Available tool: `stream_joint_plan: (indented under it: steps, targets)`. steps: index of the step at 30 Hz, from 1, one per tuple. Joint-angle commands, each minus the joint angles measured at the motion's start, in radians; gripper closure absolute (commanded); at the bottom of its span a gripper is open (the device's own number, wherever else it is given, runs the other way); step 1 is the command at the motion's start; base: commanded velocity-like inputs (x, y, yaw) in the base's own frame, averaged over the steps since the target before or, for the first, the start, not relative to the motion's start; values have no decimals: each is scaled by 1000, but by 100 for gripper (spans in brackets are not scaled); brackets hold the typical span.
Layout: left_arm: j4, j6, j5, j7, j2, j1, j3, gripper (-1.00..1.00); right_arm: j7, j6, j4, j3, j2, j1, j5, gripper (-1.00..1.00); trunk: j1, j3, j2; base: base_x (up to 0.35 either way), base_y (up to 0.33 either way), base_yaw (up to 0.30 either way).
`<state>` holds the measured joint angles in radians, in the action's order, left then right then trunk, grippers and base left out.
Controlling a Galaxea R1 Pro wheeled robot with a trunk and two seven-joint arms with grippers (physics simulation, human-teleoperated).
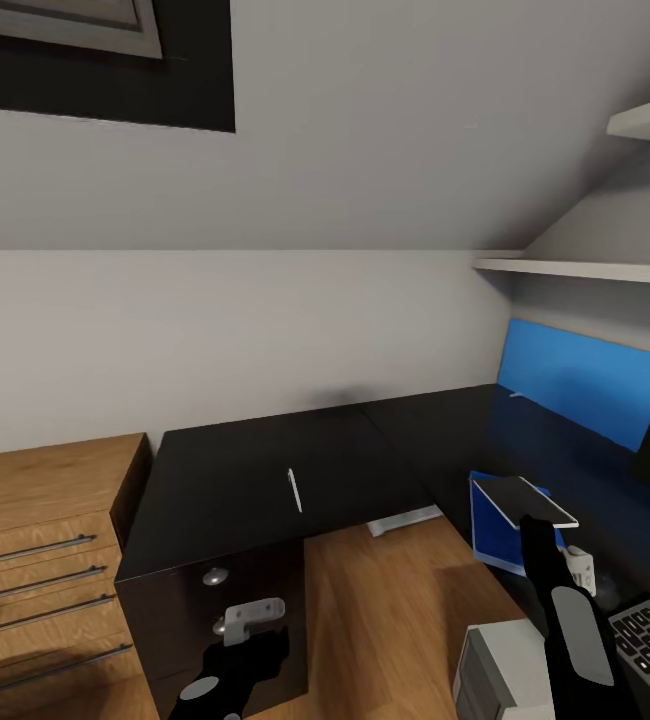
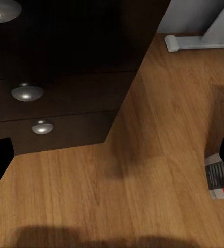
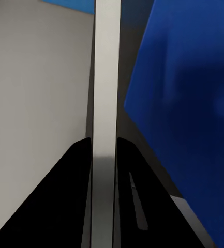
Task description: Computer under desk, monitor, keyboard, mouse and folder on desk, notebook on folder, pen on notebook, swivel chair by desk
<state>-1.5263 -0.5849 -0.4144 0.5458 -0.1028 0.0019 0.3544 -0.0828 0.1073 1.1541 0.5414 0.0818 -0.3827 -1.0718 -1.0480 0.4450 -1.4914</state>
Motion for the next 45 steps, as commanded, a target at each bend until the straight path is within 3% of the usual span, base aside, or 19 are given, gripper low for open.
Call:
stream_joint_plan:
  steps: [1,2,3,42,45]
  targets:
    - [-2,-1,-11,9,0,0,1,-100,0,6,2,3,1,-1,-10,100,0,1,-1,0,0,0]
    - [-2,-1,-11,9,0,0,0,-100,0,6,2,3,1,-1,-10,100,0,1,-1,0,0,0]
    - [-2,-1,-11,9,0,0,1,-100,0,6,2,3,1,-1,-10,-100,0,1,-1,0,0,0]
    - [-2,-1,-12,6,0,0,1,-100,4,7,5,0,2,-1,-10,-100,0,1,-1,-55,-17,0]
    - [-2,-1,-12,7,0,0,1,-100,4,13,8,-44,1,-1,43,-100,4,-2,6,-1,0,0]
